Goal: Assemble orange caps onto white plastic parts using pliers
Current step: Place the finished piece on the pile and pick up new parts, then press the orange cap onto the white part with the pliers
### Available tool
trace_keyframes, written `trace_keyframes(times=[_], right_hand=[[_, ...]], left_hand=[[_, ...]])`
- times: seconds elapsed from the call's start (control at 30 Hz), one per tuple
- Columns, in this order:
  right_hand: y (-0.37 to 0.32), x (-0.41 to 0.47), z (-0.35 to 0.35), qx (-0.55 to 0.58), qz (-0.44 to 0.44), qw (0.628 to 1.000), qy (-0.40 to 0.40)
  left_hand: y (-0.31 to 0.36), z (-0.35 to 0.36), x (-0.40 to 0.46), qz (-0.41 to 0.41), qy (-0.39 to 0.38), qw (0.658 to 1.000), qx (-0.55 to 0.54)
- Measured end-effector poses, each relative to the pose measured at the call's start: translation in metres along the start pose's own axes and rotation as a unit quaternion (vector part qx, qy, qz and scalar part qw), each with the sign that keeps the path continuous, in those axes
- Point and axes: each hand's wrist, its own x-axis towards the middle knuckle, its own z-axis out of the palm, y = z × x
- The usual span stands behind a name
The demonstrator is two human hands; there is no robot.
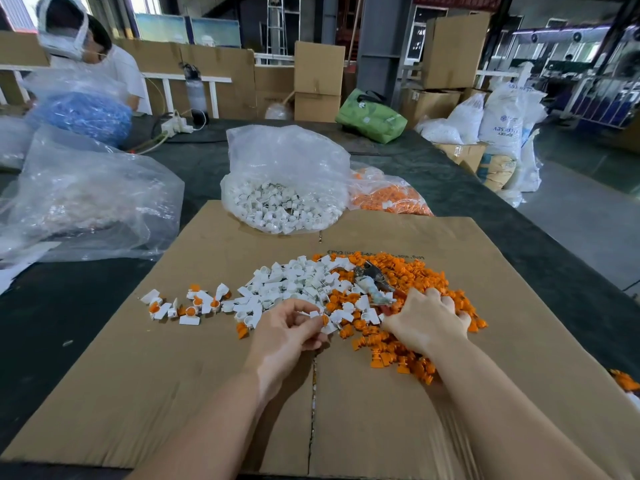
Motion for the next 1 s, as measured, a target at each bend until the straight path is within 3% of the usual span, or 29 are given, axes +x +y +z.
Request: trace_keyframes(times=[0.17, 0.27, 0.43, 0.5, 0.57, 0.7, 0.87, 1.0], right_hand=[[-0.005, 0.001, -0.002, 0.010, 0.004, 1.000, 0.006], [-0.006, -0.002, -0.006, 0.034, 0.003, 0.998, 0.049], [-0.003, -0.015, -0.020, 0.112, -0.058, 0.989, 0.078], [-0.006, -0.024, -0.025, 0.195, -0.106, 0.974, 0.043], [-0.010, -0.035, -0.030, 0.294, -0.137, 0.945, -0.048], [-0.012, -0.043, -0.035, 0.435, -0.115, 0.864, -0.224], [-0.026, -0.033, -0.029, 0.404, -0.031, 0.873, -0.272], [-0.023, -0.042, -0.030, 0.433, -0.070, 0.846, -0.304]], left_hand=[[0.003, 0.001, -0.001, -0.010, 0.005, 1.000, 0.004], [0.007, 0.000, -0.001, -0.024, 0.008, 1.000, -0.013], [0.018, -0.001, 0.001, -0.058, 0.018, 0.996, -0.071], [0.024, 0.000, 0.004, -0.063, 0.025, 0.993, -0.095], [0.030, 0.000, 0.008, -0.064, 0.036, 0.992, -0.107], [0.037, -0.001, 0.016, -0.063, 0.057, 0.990, -0.112], [0.043, -0.002, 0.022, -0.073, 0.075, 0.986, -0.127], [0.044, -0.002, 0.024, -0.074, 0.090, 0.986, -0.115]])
